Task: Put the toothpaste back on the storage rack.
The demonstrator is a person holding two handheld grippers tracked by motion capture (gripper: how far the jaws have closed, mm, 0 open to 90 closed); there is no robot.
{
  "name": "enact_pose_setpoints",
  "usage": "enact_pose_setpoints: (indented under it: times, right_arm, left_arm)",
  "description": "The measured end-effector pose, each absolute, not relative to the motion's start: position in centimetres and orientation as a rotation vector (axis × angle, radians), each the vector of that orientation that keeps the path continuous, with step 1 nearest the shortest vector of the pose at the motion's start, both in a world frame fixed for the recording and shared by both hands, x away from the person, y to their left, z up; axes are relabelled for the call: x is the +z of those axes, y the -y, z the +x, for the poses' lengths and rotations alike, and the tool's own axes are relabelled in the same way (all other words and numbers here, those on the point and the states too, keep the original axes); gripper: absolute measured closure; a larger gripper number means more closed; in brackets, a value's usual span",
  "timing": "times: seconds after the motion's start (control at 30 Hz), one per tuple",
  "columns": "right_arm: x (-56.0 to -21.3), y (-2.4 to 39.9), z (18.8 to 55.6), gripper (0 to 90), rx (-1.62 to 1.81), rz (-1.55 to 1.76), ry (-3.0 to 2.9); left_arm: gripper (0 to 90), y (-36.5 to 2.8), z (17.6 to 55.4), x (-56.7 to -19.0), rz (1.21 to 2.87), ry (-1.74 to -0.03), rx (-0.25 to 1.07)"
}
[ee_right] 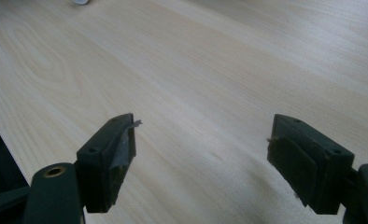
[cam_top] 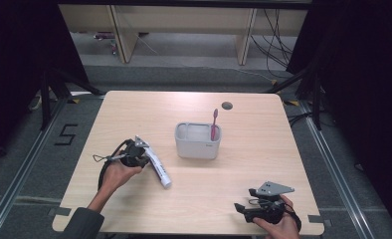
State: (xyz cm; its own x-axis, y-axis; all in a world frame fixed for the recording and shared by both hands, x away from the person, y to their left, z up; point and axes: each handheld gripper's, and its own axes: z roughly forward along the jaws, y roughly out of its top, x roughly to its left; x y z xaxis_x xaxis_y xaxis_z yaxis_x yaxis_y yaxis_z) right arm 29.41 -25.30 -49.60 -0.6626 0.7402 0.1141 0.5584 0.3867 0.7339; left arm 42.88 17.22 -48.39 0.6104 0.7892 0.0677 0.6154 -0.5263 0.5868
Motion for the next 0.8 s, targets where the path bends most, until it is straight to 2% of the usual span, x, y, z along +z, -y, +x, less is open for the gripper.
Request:
enact_pose_setpoints:
  times: [0.37, 0.63, 0.73, 0.77, 0.8]
  right_arm:
    - [-49.6, 25.3, 29.4, 23.9, 1.136, 1.152, -2.415]
    - [-49.7, 25.3, 29.5, 23.9, 1.151, 1.157, -2.420]
    - [-49.7, 25.3, 29.4, 23.9, 1.150, 1.157, -2.421]
    - [-49.7, 25.2, 29.5, 23.9, 1.154, 1.156, -2.418]
    - [-49.7, 25.2, 29.4, 23.9, 1.149, 1.158, -2.422]
  left_arm:
    - [85.1, -16.7, 43.5, -48.4, 2.316, -1.155, 0.416]
    - [60.8, -16.6, 43.1, -47.5, 2.213, -1.264, 0.366]
    - [52.8, -16.4, 43.0, -47.2, 2.201, -1.285, 0.366]
    - [52.8, -16.3, 43.0, -47.0, 2.205, -1.301, 0.360]
    - [46.0, -15.9, 43.0, -46.7, 2.217, -1.312, 0.346]
